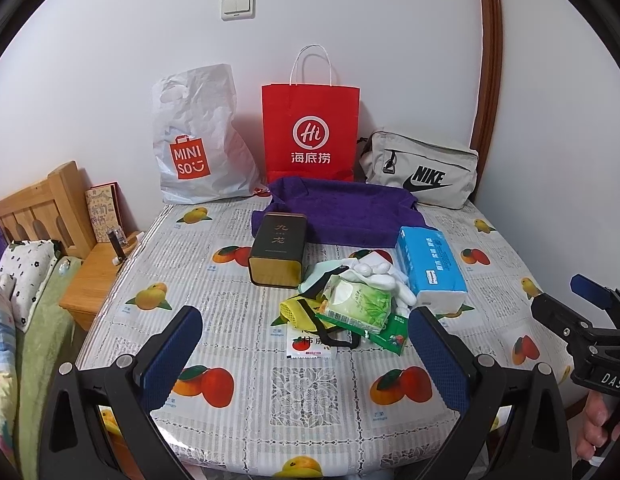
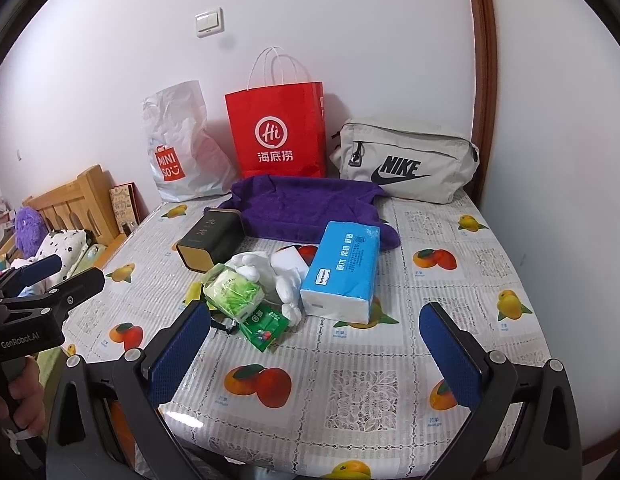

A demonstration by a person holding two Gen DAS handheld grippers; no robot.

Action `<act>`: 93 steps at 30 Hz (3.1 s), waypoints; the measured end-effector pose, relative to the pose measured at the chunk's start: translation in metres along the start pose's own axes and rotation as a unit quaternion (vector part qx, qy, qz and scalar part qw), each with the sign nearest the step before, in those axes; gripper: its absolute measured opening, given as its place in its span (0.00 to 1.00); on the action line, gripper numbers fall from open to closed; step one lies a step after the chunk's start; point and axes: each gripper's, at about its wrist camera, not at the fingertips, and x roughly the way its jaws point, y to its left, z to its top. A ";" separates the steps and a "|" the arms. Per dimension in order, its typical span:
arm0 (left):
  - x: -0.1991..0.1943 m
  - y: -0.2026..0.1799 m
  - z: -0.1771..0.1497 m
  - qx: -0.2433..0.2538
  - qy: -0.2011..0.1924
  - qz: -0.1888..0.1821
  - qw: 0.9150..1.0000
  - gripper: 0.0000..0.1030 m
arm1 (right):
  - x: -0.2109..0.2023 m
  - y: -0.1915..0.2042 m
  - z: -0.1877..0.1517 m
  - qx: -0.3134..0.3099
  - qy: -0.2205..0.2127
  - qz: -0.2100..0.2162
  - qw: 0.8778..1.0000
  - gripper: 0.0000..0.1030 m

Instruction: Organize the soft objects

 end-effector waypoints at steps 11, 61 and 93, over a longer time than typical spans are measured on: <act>-0.001 0.001 0.001 0.001 0.000 -0.002 1.000 1.00 | 0.000 0.001 -0.003 -0.001 0.001 -0.002 1.000 1.00; 0.011 0.009 -0.012 -0.007 0.012 0.007 1.000 1.00 | 0.010 0.008 -0.004 -0.009 0.005 0.006 1.000 1.00; 0.185 -0.060 -0.029 0.128 0.119 -0.083 0.981 1.00 | 0.114 -0.047 -0.027 0.038 0.089 -0.016 0.995 1.00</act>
